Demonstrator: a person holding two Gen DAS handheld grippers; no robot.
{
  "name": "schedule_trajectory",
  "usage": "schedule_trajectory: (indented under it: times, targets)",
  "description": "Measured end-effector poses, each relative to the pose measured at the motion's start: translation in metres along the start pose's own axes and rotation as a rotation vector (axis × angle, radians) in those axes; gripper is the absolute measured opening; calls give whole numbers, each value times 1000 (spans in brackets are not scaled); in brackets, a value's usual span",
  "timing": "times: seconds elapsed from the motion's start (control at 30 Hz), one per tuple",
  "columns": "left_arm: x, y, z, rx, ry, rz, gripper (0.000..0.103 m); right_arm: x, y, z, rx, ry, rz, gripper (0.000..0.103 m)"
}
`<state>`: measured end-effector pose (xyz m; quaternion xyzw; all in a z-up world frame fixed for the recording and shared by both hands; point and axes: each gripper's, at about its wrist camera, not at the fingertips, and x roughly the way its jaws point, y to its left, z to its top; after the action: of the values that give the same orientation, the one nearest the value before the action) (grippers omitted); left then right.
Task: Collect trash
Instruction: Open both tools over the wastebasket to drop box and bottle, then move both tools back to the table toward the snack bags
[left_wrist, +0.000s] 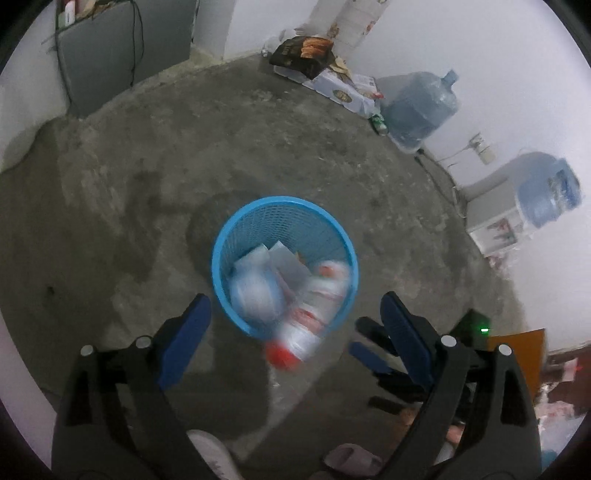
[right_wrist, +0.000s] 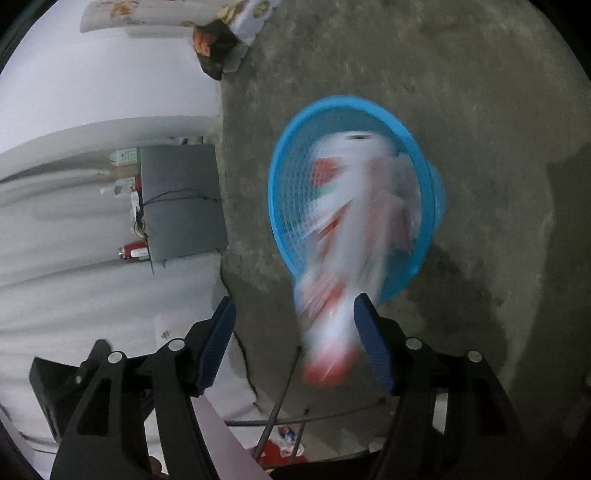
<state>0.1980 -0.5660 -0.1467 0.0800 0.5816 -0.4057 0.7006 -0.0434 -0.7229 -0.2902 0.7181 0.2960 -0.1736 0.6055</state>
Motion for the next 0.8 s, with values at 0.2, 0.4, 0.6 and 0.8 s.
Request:
schedule_trajectory:
  times: [0.2,0.4,0.6,0.8]
  targets:
    - [-23,18,-16,34,-17,-3,88,-3,-19,-25,-11,-6,-9,65]
    - [-81,33,-39,53,-84,-39,88,-20,-19,-63,-51,-26,-7,65]
    - [-166,65,-80,44,-173,-60,88,-35,23,-121,-224,-24,-41,65]
    - [-260,112,-141,3,-299,-47,88,-34,81,-179,-438,77,1,69]
